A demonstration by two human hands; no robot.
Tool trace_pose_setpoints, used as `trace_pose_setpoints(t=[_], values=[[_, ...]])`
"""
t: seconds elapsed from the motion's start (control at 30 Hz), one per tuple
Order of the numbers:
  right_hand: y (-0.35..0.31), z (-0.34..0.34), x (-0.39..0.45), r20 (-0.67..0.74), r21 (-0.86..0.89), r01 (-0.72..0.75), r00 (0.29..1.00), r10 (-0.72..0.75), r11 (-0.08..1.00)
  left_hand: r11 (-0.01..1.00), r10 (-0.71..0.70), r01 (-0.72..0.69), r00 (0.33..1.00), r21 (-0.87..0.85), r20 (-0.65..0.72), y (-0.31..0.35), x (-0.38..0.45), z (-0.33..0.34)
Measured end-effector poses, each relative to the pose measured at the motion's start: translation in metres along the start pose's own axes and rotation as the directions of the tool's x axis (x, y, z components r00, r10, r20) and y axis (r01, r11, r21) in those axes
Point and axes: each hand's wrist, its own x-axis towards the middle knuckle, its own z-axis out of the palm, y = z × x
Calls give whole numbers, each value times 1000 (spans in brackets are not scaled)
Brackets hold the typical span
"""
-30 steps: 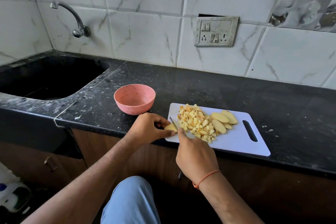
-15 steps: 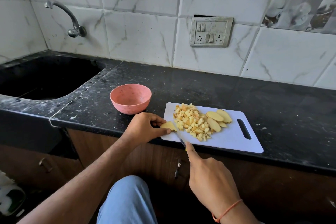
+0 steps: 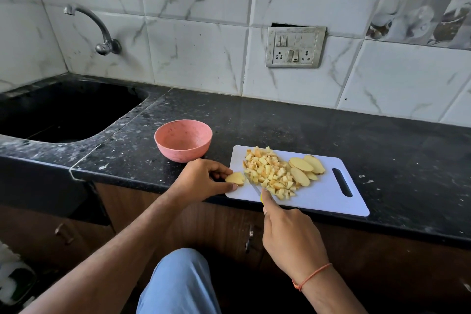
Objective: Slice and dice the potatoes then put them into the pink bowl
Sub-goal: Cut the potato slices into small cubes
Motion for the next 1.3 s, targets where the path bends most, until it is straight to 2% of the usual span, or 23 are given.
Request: trace_pose_setpoints(t=[0.53, 0.67, 1.17, 1.3], values=[[-3, 6, 14, -24, 21, 9, 1000, -8, 1000, 1000, 19, -19, 1000, -19, 9, -2, 1, -1], [-6, 7, 14, 6, 34, 23, 1000, -23, 999, 1000, 20, -20, 1000, -22, 10, -2, 1, -1], [-16, 9, 17, -51, -1, 39, 998, -39, 999, 995, -2, 1, 1000, -99, -14, -3, -1, 2], [-17, 13, 20, -38, -21, 47, 998, -47, 999, 997, -17, 16, 1000, -76, -14, -1, 1, 2]])
